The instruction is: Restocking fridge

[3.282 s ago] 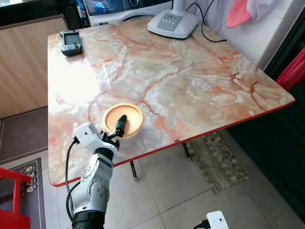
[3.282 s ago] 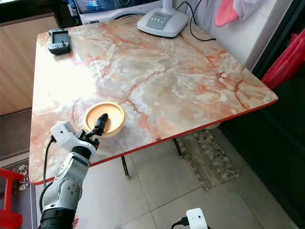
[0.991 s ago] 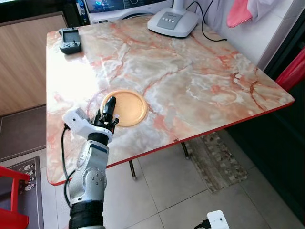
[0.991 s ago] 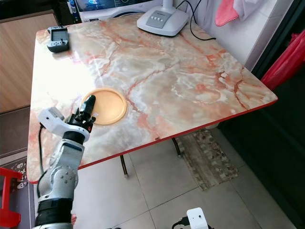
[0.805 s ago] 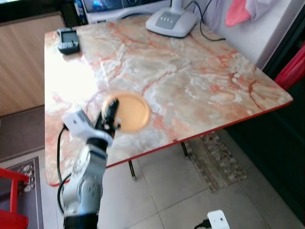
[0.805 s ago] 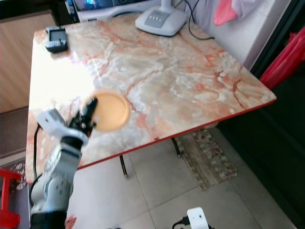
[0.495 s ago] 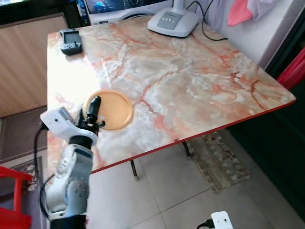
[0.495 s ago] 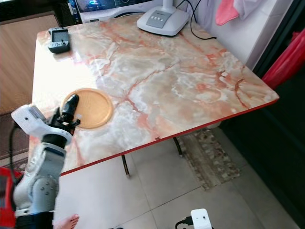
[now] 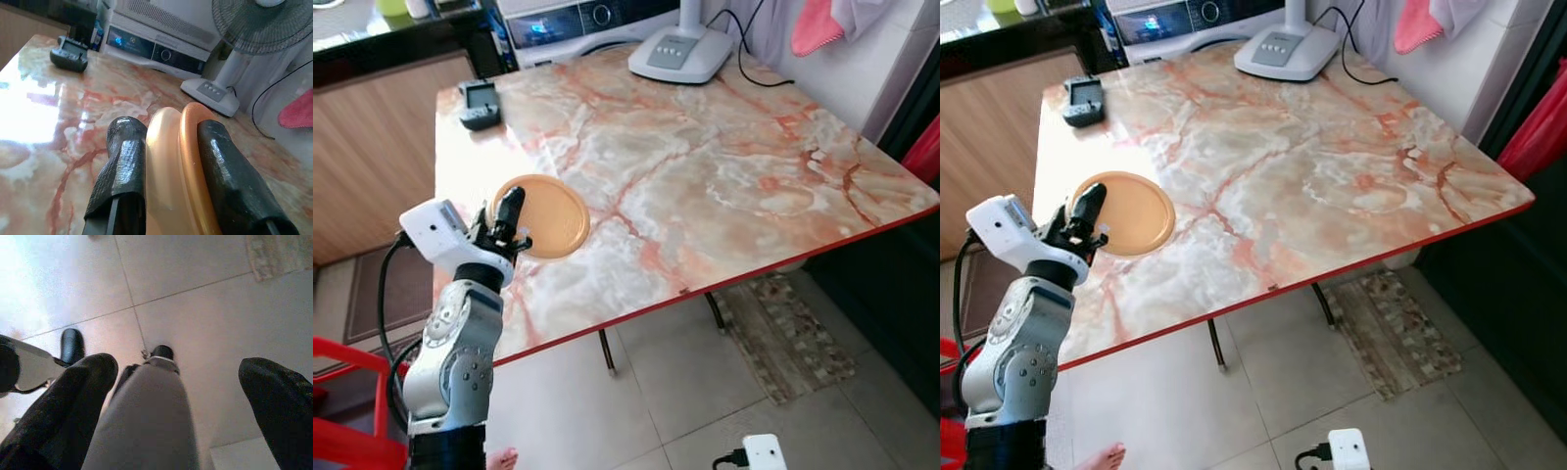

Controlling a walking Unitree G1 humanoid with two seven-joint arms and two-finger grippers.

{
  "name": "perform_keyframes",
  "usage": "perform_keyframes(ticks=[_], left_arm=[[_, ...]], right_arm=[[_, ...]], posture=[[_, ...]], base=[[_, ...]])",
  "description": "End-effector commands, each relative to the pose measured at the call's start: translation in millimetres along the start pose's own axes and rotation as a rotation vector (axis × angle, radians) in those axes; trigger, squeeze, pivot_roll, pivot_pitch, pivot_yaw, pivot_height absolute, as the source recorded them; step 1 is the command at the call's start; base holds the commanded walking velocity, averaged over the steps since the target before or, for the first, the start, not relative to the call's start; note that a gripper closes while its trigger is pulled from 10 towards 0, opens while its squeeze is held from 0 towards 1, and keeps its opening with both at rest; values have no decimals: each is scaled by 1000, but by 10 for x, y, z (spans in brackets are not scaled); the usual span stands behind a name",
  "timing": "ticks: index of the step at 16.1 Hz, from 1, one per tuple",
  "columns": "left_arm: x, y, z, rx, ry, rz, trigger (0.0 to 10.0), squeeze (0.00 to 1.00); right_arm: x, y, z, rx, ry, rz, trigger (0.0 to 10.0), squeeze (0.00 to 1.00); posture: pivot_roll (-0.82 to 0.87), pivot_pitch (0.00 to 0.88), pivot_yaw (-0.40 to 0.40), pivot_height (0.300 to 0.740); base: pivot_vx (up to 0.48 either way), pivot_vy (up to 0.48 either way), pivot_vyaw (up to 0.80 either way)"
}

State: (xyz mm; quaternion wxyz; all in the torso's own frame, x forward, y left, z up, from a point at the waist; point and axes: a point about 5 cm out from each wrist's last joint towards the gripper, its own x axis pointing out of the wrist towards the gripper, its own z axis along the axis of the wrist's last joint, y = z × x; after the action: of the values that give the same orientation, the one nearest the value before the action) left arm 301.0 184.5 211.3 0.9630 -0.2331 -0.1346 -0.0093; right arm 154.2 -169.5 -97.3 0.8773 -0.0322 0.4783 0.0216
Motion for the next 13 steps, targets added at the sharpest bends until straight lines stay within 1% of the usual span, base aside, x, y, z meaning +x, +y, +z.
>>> perform_keyframes(ticks=[1,2,3,4,6,7,8,9,10,11,13], left_arm=[[6,-51,-21,-15,2,-8,10000,0],[-1,-87,-43,-22,6,-15,10000,0],[-10,-118,-51,-24,6,-23,10000,0],[-25,-132,-65,-26,9,-25,10000,0],[-33,-107,-60,-23,5,-15,10000,0],[-36,-99,-57,-19,2,-10,10000,0],[-37,-108,-56,-15,-2,-11,10000,0],[-37,-112,-56,-15,-3,-11,10000,0],[-39,-120,-56,-14,-5,-11,10000,0],[-47,-140,-58,-13,-8,-15,10000,0],[-57,-152,-67,-12,-7,-18,10000,0]], right_arm=[[-32,43,-170,18,58,5,10000,0],[-33,31,-171,22,54,-4,10000,0],[-37,13,-160,52,27,-23,10000,0],[-49,-32,-110,116,-54,-69,10000,0],[-60,-59,-61,140,-121,-94,10000,0],[-32,-128,253,158,-253,-105,10000,0],[-23,-269,867,110,-437,-124,10000,0],[-27,-286,911,96,-447,-131,10000,0],[-32,-343,942,68,-450,-160,10000,0],[-56,-480,988,51,-462,-209,10000,0],[-91,-581,1056,61,-506,-226,10000,0]], posture=[[73,95,96,740],[76,95,92,740],[78,97,88,740],[83,116,78,740],[76,126,75,740],[76,134,67,740],[76,141,60,740],[76,143,57,740],[78,144,55,740],[79,152,51,740],[79,156,50,740]], base=[[0,0,0],[0,0,0],[0,0,0],[0,0,0],[0,0,0],[0,0,0],[0,0,0],[0,0,0],[0,0,0],[0,0,0],[0,0,0]])
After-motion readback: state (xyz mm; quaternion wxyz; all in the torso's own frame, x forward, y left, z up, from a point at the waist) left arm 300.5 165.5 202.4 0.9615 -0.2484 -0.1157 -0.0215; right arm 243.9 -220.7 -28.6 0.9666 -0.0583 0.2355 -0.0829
